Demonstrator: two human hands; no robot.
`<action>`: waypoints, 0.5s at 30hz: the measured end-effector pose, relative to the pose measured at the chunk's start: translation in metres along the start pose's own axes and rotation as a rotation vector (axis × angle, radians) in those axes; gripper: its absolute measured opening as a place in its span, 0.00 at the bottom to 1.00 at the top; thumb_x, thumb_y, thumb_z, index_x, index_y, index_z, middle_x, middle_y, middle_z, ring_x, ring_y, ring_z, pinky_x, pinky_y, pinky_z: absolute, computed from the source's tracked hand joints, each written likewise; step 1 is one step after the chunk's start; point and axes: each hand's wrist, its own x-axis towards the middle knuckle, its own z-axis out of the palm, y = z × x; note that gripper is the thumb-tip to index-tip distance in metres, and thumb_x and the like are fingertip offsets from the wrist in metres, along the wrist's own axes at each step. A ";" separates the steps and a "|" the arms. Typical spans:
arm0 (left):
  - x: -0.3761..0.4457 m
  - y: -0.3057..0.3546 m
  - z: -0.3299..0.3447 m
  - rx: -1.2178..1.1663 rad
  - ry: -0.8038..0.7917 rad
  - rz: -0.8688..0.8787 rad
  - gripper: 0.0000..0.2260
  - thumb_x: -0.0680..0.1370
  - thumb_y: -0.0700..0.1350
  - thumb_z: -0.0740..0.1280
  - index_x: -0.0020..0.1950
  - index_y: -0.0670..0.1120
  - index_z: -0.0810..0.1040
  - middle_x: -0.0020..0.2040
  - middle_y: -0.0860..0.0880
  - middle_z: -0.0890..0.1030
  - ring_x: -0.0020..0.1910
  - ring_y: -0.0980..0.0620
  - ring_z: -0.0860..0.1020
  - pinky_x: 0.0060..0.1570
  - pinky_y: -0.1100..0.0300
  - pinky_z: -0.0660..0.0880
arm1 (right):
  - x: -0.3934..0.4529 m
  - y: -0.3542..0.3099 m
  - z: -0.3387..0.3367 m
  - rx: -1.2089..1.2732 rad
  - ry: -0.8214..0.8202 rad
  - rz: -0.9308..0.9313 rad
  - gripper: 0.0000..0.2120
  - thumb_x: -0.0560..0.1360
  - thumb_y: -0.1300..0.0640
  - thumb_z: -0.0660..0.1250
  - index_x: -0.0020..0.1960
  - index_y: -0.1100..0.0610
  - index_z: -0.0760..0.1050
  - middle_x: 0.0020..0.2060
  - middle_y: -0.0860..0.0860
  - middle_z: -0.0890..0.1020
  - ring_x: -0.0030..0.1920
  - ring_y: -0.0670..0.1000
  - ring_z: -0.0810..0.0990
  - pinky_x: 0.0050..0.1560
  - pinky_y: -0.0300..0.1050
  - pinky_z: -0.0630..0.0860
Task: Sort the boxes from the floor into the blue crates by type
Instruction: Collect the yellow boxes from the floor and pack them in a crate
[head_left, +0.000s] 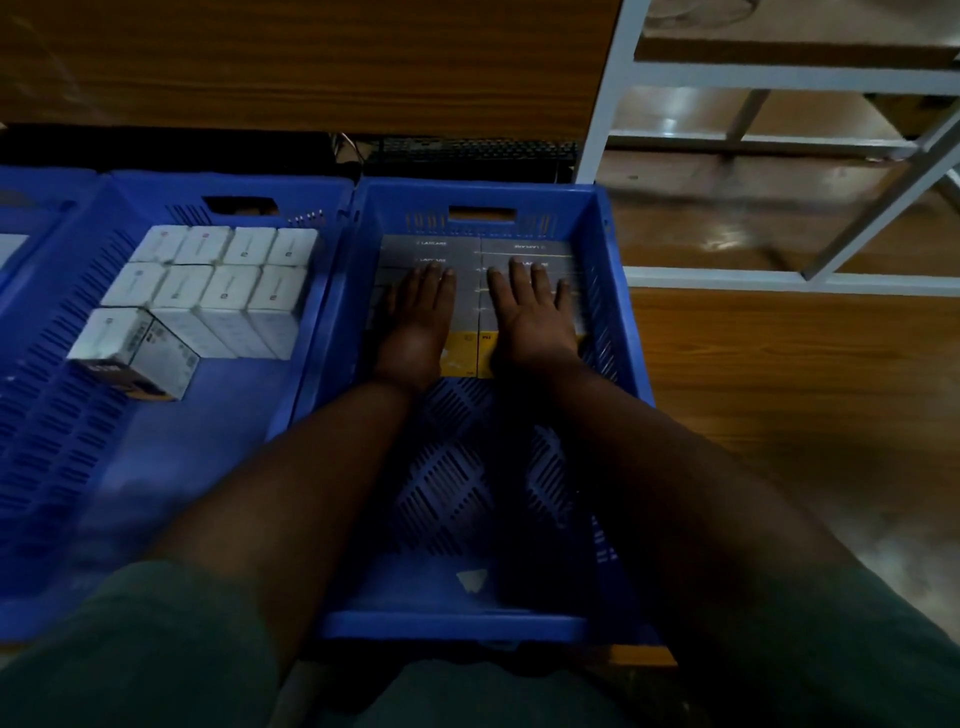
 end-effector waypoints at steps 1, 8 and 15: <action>0.001 0.000 0.000 0.004 -0.008 -0.001 0.51 0.69 0.39 0.75 0.82 0.45 0.44 0.82 0.45 0.47 0.81 0.41 0.47 0.77 0.42 0.49 | 0.000 0.000 -0.001 0.001 -0.006 0.000 0.51 0.72 0.53 0.71 0.83 0.50 0.41 0.83 0.56 0.44 0.82 0.63 0.41 0.78 0.69 0.43; -0.002 0.005 -0.030 0.082 -0.201 -0.071 0.45 0.77 0.52 0.69 0.82 0.47 0.41 0.81 0.41 0.40 0.80 0.36 0.44 0.75 0.34 0.48 | 0.002 0.001 -0.020 0.034 -0.152 -0.050 0.53 0.73 0.44 0.69 0.83 0.54 0.36 0.82 0.60 0.40 0.81 0.64 0.38 0.78 0.68 0.38; -0.063 -0.012 -0.092 -0.263 0.005 -0.097 0.31 0.69 0.47 0.77 0.69 0.40 0.71 0.67 0.37 0.72 0.65 0.37 0.72 0.65 0.47 0.70 | -0.060 -0.046 -0.050 0.219 0.050 -0.274 0.38 0.77 0.47 0.69 0.80 0.59 0.56 0.76 0.61 0.65 0.75 0.64 0.63 0.75 0.60 0.61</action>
